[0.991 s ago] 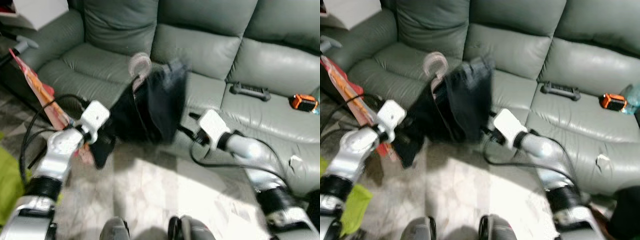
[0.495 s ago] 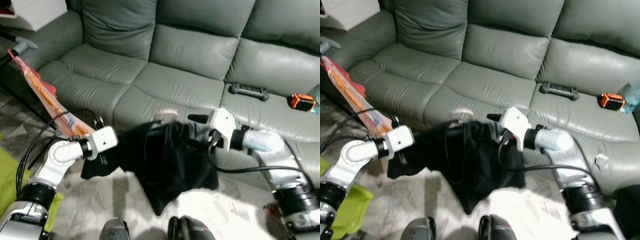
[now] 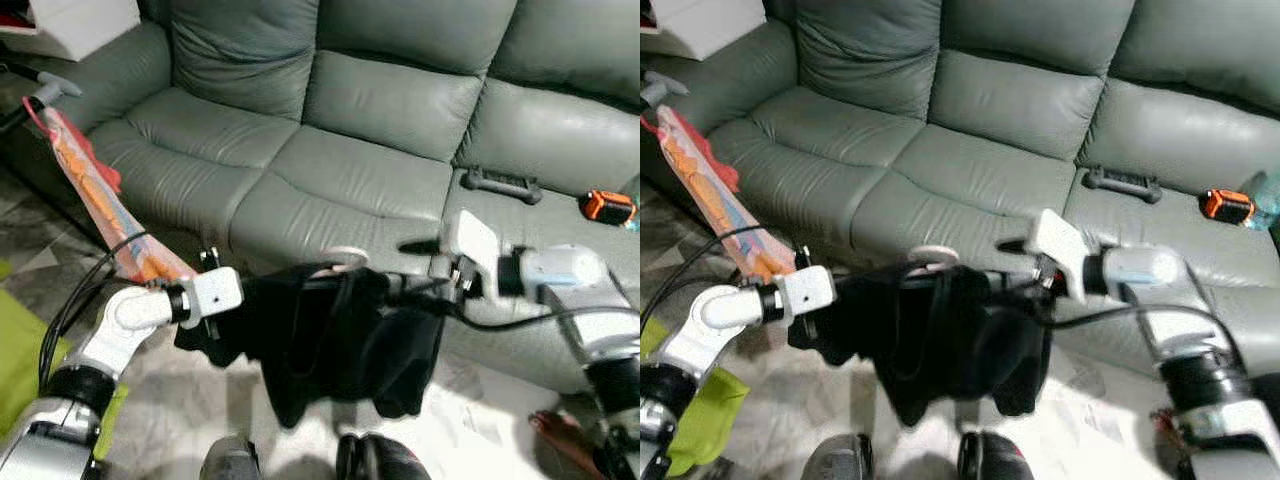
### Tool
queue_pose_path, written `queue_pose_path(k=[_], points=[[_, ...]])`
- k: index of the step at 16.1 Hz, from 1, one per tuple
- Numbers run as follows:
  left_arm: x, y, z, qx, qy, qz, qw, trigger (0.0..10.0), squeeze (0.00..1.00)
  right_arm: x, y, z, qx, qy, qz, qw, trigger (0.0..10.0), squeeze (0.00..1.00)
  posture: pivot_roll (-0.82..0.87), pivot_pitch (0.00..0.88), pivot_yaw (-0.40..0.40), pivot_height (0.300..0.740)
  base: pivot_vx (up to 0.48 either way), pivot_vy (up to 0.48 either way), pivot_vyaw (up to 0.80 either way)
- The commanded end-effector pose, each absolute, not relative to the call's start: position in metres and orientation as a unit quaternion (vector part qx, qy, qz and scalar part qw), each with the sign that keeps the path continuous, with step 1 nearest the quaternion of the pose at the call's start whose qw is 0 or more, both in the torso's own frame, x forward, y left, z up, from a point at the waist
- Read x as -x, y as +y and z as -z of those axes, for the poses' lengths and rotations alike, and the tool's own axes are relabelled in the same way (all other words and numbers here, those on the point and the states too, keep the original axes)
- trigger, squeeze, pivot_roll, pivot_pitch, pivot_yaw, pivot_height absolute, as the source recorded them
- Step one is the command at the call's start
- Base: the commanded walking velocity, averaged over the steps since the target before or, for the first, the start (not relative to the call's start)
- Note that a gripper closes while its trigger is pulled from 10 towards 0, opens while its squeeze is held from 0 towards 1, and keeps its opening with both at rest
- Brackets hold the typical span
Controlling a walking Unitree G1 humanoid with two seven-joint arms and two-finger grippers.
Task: Hang hanger
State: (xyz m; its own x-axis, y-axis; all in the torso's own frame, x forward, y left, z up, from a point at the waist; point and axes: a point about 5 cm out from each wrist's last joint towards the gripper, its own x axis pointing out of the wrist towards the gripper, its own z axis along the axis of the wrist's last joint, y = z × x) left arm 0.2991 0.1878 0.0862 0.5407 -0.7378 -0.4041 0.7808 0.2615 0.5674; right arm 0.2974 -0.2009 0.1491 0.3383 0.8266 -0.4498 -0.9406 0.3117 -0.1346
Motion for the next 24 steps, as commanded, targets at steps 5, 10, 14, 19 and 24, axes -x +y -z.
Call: queue_pose_path(k=[5,10,14,19,24], points=[[-0.300,0.172,-0.093,-0.375,-0.011,0.509,0.775,0.0,0.00,-0.302,-0.207,-0.128,0.178,0.226,-0.589,0.755,10.0,0.80,-0.06,0.111,-0.005,0.740,0.000,0.000,0.00],[-0.297,0.164,-0.088,-0.375,-0.012,0.525,0.763,0.0,0.00,-0.310,-0.190,-0.121,0.203,0.235,-0.612,0.727,0.0,0.00,-0.06,0.117,-0.003,0.740,0.000,0.000,0.00],[-0.297,0.158,-0.087,-0.369,-0.017,0.533,0.761,0.0,0.00,-0.312,-0.191,-0.110,0.200,0.279,-0.631,0.696,0.0,0.00,-0.07,0.116,-0.006,0.740,0.000,0.000,0.00],[-0.297,0.154,-0.084,-0.371,-0.015,0.545,0.752,0.0,0.00,-0.321,-0.192,-0.113,0.234,0.289,-0.634,0.678,0.0,0.00,-0.07,0.117,-0.014,0.740,0.000,0.000,0.00],[-0.297,0.151,-0.083,-0.370,-0.016,0.548,0.750,0.0,0.00,-0.323,-0.195,-0.112,0.237,0.297,-0.635,0.672,0.0,0.00,-0.07,0.116,-0.017,0.740,0.000,0.000,0.00]])
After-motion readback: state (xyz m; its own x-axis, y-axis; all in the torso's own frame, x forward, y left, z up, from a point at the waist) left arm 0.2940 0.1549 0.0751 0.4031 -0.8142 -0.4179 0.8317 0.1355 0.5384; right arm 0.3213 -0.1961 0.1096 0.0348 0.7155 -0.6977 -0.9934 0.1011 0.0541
